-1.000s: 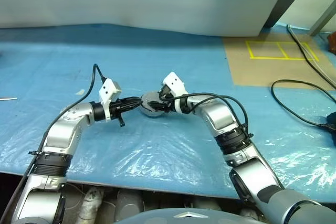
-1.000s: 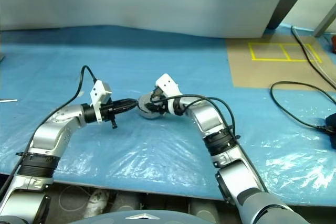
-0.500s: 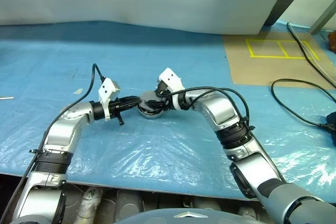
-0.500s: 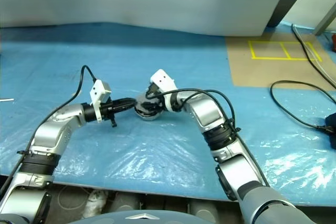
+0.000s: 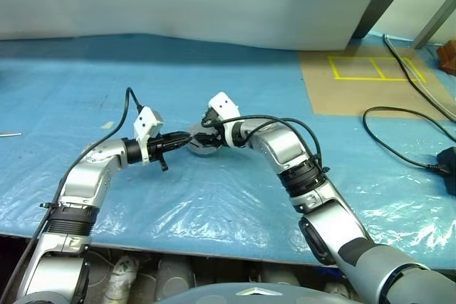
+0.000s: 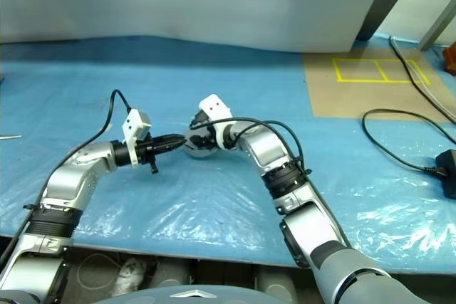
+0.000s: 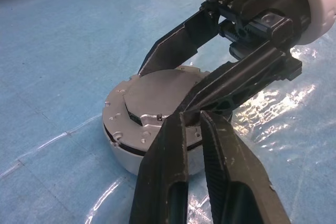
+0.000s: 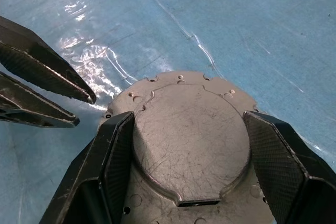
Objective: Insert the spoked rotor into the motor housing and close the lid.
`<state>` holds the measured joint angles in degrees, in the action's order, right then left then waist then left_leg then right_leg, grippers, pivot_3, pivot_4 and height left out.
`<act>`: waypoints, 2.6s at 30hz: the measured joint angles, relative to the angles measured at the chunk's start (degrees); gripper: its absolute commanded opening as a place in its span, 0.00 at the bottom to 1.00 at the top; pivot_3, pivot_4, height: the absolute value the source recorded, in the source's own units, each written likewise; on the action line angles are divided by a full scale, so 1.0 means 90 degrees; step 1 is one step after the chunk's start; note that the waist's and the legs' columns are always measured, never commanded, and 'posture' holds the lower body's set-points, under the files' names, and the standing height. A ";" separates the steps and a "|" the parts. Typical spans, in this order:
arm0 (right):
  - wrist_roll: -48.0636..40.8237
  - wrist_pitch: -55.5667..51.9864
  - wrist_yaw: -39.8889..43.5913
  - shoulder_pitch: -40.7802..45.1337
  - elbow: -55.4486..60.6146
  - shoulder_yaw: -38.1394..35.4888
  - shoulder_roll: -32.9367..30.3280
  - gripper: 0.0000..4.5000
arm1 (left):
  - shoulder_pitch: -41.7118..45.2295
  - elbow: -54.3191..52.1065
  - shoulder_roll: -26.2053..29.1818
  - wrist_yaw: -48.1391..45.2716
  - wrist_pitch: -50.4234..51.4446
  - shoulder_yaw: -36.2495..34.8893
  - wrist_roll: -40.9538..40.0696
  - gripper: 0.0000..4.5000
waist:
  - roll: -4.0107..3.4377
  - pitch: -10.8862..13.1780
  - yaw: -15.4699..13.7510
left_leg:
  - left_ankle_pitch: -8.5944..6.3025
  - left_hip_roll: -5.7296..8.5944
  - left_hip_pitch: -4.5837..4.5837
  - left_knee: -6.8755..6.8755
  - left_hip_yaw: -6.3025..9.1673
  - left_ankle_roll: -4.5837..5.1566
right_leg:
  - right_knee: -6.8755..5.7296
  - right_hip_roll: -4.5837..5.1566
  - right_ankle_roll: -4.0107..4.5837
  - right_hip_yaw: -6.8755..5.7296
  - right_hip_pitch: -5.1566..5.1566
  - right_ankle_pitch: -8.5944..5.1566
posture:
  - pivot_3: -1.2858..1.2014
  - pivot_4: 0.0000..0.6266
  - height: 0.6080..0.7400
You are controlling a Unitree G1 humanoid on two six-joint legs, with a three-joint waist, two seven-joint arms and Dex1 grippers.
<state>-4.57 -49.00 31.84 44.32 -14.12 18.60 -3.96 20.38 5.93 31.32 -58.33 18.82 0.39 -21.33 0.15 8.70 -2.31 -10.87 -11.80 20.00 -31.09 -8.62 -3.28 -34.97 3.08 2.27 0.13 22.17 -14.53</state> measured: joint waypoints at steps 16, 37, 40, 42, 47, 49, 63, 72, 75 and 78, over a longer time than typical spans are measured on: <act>0.0449 0.0531 -0.0586 0.0194 -0.0630 0.0296 0.0432 0.65 | -0.0036 -0.0076 -0.0001 0.0058 0.0140 -0.0028 -0.0010 0.11 | -0.0004 -0.0002 0.0063 | -0.0001 -0.0001 -0.0022 0.0004 0.0000 0.0000 | -0.0017 -0.0001 0.0009 0.0009 0.0000 0.0005 | 0.52 0.24 1.00; 0.0521 0.1164 -0.0909 0.0175 -0.1485 -0.0091 0.0834 0.65 | 0.0477 0.1097 -0.0165 0.0929 -0.0056 -0.0152 0.0295 0.11 | -0.0018 -0.0063 0.0007 | -0.0007 0.0001 -0.0096 0.0113 0.0003 0.0008 | 0.0013 0.0030 -0.0030 0.0016 0.0004 -0.0007 | 0.52 0.24 1.00; 0.0548 0.1326 -0.0720 0.0037 -0.1294 0.0094 0.0695 0.65 | 0.0662 0.1381 -0.0362 0.1068 -0.0244 -0.0174 0.0348 0.11 | -0.0022 -0.0073 0.0014 | -0.0005 0.0001 -0.0095 0.0113 0.0003 0.0004 | 0.0014 0.0031 -0.0030 0.0018 0.0003 -0.0006 | 0.52 0.24 1.00; 0.0610 0.1496 -0.0571 -0.0108 -0.1071 0.0313 0.0528 0.65 | 0.0701 0.1411 -0.0463 0.0995 -0.0201 -0.0219 0.0240 0.11 | -0.0021 -0.0077 0.0012 | -0.0003 0.0001 -0.0094 0.0112 -0.0001 0.0002 | 0.0014 0.0031 -0.0029 0.0016 0.0002 -0.0005 | 0.52 0.24 1.00; 0.0750 0.1782 -0.0401 -0.0434 -0.0631 0.0592 0.0265 0.65 | 0.0694 0.1429 -0.0447 0.0688 -0.0085 -0.0154 0.0254 0.11 | -0.0042 -0.0093 -0.0002 | -0.0002 0.0007 -0.0088 0.0106 -0.0015 0.0000 | 0.0032 0.0029 -0.0028 0.0016 0.0003 -0.0008 | 0.52 0.24 1.00; 0.0750 0.1784 -0.0417 -0.0476 -0.0583 0.0583 0.0258 0.65 | 0.0697 0.1472 -0.0447 0.0663 -0.0088 -0.0101 0.0293 0.11 | -0.0040 -0.0096 -0.0004 | -0.0002 0.0008 -0.0091 0.0105 -0.0015 0.0000 | 0.0037 0.0030 -0.0038 0.0017 0.0001 -0.0014 | 0.52 0.24 1.00; 0.0746 0.1782 -0.0326 -0.0694 -0.0241 0.0493 0.0072 0.65 | 0.1062 0.2243 -0.0467 0.0654 -0.0821 0.0264 0.1105 0.11 | -0.0034 -0.0101 -0.0072 | -0.0003 0.0013 -0.0080 0.0107 -0.0010 0.0001 | 0.0050 0.0039 -0.0054 0.0016 0.0003 -0.0025 | 0.52 0.24 1.00; 0.0780 0.2214 -0.0043 -0.1030 0.0122 0.0621 -0.0265 0.99 | 0.1052 0.2182 -0.0572 0.0526 -0.0936 0.0281 0.1111 0.11 | -0.0033 -0.0102 -0.0143 | -0.0002 0.0015 -0.0046 0.0107 -0.0014 0.0000 | 0.0062 0.0039 -0.0033 0.0009 0.0014 -0.0015 | 0.52 0.24 1.00; 0.0792 0.2515 0.0123 -0.1178 0.0293 0.0714 -0.0447 0.99 | 0.1057 0.2202 -0.0571 0.0525 -0.1014 0.0281 0.1117 0.11 | -0.0033 -0.0101 -0.0166 | -0.0002 0.0013 -0.0031 0.0107 -0.0011 -0.0001 | 0.0063 0.0037 -0.0054 0.0001 0.0027 0.0001 | 0.52 0.24 1.00; 0.0544 0.2716 0.0347 -0.1324 0.0452 0.0414 -0.0568 0.99 | 0.1080 0.2223 -0.0573 0.0520 -0.1066 0.0278 0.1119 0.11 | -0.0029 -0.0097 -0.0183 | -0.0001 0.0015 -0.0002 0.0103 -0.0010 -0.0001 | 0.0063 0.0037 -0.0057 -0.0003 0.0049 0.0004 | 0.52 0.24 1.00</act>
<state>0.32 -24.56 34.96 32.41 -10.05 22.33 -9.07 30.09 25.94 26.16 -53.65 9.23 2.89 -11.26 -0.11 7.83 -3.96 -10.89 -11.67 19.98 -30.16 -8.71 -3.30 -34.41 3.42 1.76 0.11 22.61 -14.50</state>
